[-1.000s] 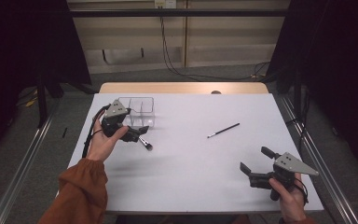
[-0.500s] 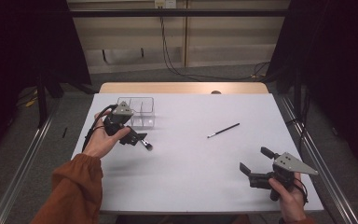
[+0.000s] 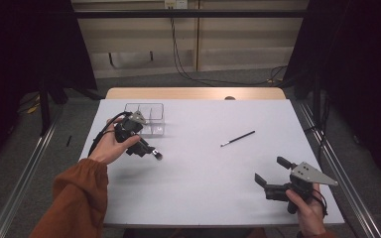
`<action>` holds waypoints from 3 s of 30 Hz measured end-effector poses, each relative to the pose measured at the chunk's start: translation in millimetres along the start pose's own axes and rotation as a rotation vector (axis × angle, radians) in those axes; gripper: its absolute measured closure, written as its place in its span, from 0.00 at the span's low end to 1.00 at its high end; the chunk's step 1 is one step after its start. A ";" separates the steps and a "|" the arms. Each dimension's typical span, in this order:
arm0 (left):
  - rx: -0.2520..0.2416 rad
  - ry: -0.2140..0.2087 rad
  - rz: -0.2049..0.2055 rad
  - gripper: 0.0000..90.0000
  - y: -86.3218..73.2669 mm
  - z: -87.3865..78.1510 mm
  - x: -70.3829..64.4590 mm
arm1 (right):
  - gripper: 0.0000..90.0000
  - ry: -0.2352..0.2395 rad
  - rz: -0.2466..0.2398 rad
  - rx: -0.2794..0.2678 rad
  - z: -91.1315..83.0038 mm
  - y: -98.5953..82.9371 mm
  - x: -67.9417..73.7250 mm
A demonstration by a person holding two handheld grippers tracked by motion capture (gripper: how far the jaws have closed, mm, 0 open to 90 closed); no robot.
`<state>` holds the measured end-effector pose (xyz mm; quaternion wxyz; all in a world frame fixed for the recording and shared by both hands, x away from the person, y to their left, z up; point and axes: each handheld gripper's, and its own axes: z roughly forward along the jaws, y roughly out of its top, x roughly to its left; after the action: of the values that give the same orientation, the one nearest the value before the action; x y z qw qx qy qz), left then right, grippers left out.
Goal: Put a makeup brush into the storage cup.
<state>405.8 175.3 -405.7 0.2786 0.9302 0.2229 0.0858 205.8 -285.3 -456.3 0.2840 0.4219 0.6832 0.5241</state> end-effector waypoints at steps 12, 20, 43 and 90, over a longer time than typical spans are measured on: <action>0.103 -0.058 0.055 0.06 0.6 15.0 5.7 | 0.00 0.006 0.003 0.002 0.1 -0.3 0.0; 0.178 -0.112 0.141 0.07 5.3 22.6 5.8 | 0.00 0.007 0.004 0.004 0.2 -0.3 0.2; 0.288 -0.141 0.227 0.16 7.8 45.8 21.5 | 0.00 0.014 0.011 0.005 0.3 -0.8 0.4; 0.426 -0.201 0.240 0.77 22.7 65.7 16.8 | 0.00 0.020 0.002 0.013 0.5 -1.2 1.2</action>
<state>447.6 134.6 -447.0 0.0851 0.9916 0.0950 -0.0235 205.3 -284.1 -457.5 0.2739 0.4190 0.6890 0.5242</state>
